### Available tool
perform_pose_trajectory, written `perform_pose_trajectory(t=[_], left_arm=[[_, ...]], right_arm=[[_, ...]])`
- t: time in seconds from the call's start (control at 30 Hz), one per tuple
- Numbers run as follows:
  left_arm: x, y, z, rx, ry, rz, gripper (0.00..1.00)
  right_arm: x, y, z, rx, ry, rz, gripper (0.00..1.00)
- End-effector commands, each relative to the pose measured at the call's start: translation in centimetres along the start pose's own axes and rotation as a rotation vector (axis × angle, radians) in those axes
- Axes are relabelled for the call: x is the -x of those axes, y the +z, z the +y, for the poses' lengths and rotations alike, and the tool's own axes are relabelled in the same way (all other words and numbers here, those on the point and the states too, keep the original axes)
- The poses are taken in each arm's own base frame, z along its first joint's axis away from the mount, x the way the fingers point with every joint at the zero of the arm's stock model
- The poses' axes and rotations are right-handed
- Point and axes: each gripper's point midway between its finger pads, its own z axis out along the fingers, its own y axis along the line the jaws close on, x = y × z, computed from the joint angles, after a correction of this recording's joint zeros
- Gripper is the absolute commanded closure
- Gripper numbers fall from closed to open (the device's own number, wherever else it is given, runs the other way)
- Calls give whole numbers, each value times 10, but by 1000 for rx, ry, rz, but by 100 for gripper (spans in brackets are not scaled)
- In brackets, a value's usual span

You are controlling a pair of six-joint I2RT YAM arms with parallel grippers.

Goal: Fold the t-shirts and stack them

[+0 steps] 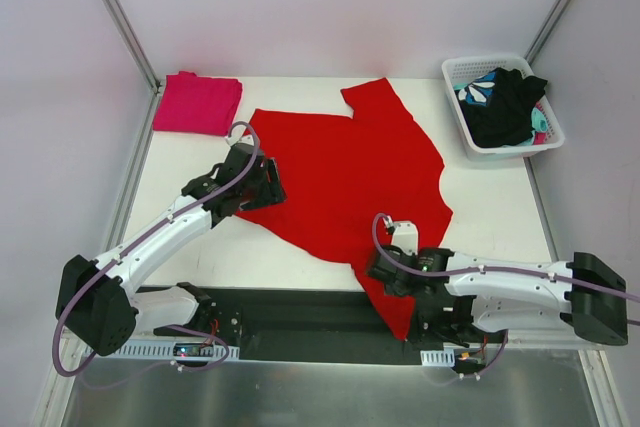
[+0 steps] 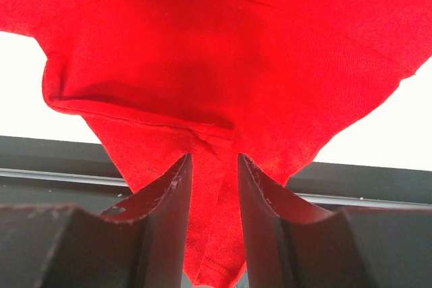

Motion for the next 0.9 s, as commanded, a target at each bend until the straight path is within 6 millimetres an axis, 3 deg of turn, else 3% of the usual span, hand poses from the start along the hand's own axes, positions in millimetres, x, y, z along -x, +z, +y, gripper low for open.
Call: perform_pose_trajectory(t=[0.0,0.3,0.57,0.73,0.87], left_arm=[[10,-4,-7,-7,-3,-33,39],[7,-5,-4,-4,-5,-30,39],[8,-7,-5,-7,-4,-35,39],[11,-9,-8,-16,-6,-44,39],[13,-10,-9,-15,-3,-45,39]], right_arm=[[-7,2,2,-3,20,13,64],[-17,10,3,-16,13,33,66],[-16,8,6,-18,7,29,93],[-12,0,9,-10,-5,23,98],[-12,-12,26,51,-7,39,99]])
